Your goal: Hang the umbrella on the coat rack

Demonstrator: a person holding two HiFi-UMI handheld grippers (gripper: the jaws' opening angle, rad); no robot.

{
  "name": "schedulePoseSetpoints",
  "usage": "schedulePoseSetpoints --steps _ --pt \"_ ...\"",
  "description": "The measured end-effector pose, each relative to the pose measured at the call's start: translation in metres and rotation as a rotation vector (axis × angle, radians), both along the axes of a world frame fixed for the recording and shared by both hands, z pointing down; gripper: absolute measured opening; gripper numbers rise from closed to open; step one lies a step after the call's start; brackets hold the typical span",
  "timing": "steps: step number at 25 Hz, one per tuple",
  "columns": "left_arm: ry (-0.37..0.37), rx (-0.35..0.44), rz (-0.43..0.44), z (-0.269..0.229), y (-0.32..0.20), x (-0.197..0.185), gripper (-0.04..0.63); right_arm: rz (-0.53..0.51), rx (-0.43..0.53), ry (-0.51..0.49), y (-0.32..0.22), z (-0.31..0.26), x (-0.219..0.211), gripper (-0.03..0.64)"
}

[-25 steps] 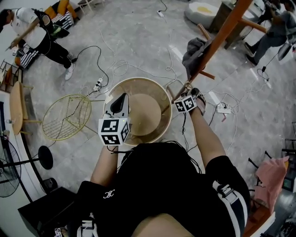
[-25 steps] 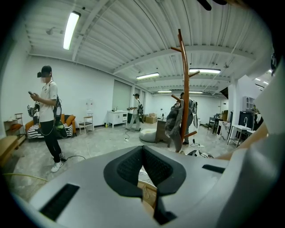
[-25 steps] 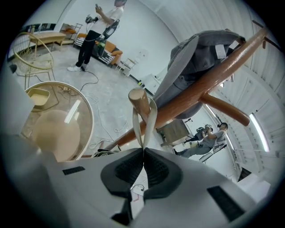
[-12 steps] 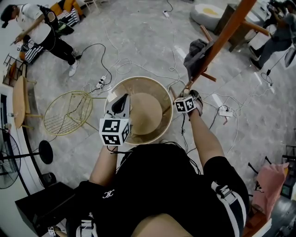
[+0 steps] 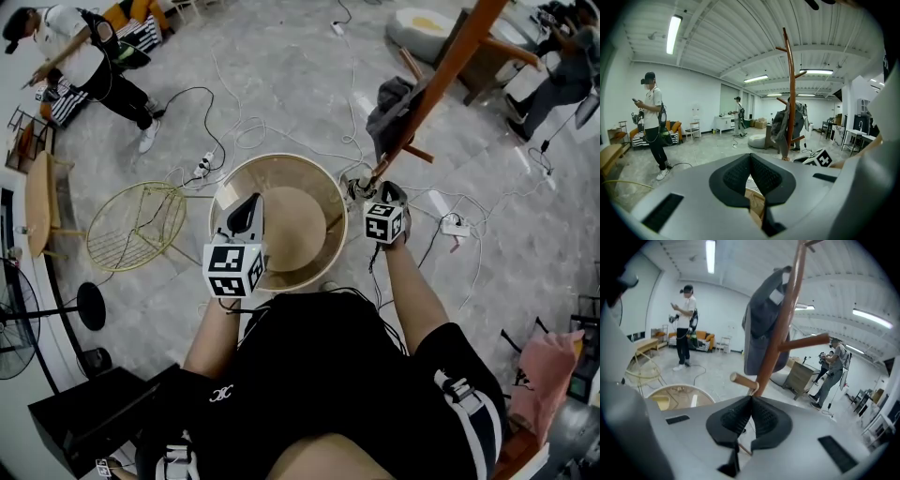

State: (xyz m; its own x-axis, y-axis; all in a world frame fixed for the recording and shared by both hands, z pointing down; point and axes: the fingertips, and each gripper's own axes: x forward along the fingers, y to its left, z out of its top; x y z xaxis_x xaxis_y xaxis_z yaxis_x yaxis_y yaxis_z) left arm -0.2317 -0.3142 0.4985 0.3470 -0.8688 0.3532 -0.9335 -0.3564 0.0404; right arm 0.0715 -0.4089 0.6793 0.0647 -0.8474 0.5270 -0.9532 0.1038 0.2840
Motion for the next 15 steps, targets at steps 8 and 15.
schedulePoseSetpoints --steps 8,15 --pt "0.038 0.033 0.078 -0.009 -0.006 0.044 0.017 -0.119 0.288 -0.226 0.047 -0.152 -0.036 0.017" --pt "0.057 0.049 0.176 -0.016 -0.005 0.082 0.017 -0.105 0.355 -0.302 0.085 -0.206 -0.036 0.015"
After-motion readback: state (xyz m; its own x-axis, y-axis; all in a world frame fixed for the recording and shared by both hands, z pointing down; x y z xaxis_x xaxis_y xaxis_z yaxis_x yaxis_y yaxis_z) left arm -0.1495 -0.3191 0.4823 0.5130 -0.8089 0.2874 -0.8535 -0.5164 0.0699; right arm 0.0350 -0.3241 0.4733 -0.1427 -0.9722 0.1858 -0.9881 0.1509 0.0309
